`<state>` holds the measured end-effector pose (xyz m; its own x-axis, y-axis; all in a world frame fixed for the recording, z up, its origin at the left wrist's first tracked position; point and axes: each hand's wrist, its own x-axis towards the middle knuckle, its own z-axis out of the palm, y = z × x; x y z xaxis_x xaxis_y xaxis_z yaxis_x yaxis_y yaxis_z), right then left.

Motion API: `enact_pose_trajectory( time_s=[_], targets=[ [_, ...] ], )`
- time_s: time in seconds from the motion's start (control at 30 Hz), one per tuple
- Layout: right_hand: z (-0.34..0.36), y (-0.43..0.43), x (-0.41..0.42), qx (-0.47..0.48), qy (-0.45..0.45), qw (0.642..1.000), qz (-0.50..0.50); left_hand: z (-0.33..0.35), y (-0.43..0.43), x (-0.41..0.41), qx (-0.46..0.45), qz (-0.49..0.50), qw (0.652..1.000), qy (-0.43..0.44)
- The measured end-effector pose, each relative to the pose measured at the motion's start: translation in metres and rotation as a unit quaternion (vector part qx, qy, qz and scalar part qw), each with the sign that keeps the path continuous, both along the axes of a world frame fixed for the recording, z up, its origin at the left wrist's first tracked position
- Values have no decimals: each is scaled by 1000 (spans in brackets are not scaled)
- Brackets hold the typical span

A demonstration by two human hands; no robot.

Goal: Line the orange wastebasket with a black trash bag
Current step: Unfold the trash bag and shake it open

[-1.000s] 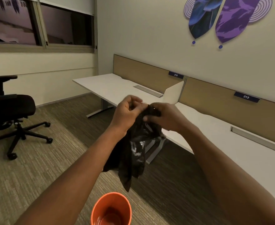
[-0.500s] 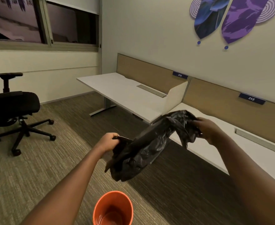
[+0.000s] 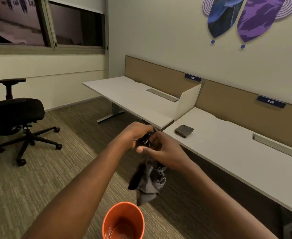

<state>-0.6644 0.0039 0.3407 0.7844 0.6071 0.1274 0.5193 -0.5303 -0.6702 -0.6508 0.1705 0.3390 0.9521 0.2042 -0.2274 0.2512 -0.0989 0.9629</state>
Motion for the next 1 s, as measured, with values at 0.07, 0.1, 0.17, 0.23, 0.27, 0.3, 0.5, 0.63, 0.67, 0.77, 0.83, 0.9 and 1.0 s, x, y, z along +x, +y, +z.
enact_pose_trajectory(
  time_s=[0.07,0.1,0.17,0.23,0.27,0.3,0.5,0.63,0.67,0.77,0.83,0.9,1.0],
  targets=[
    [-11,7,4,5,25,999,-37,0,-3,-2,-30,-16,999,-16],
    [-15,8,8,23,37,997,-59,-1,-3,-2,-40,-29,998,-28],
    [-20,7,17,69,75,991,-87,-1,-1,-5,-94,-67,992,-58],
    [-23,3,24,116,148,977,-101,-2,2,-10,-129,-67,986,-78],
    [-24,2,26,147,191,964,-109,-3,2,-12,-96,-42,991,-87],
    [-25,1,27,178,230,950,-118,-6,2,-14,-36,-7,995,-96],
    [-24,1,32,265,359,882,-153,-21,-3,-27,125,-29,991,-48],
    [-18,0,32,229,342,905,-105,-31,-7,-27,100,27,991,-82],
    [-17,0,32,209,316,920,-97,-33,-8,-26,105,40,989,-92],
    [-16,3,31,169,241,950,-107,-37,-10,-23,113,74,984,-112],
    [-16,4,31,172,223,952,-118,-39,-9,-20,76,88,987,-115],
    [-15,1,33,179,212,952,-129,-40,-2,-20,27,115,987,-113],
    [-16,-5,37,194,208,948,-144,-41,10,-22,-30,160,980,-114]
  ],
)
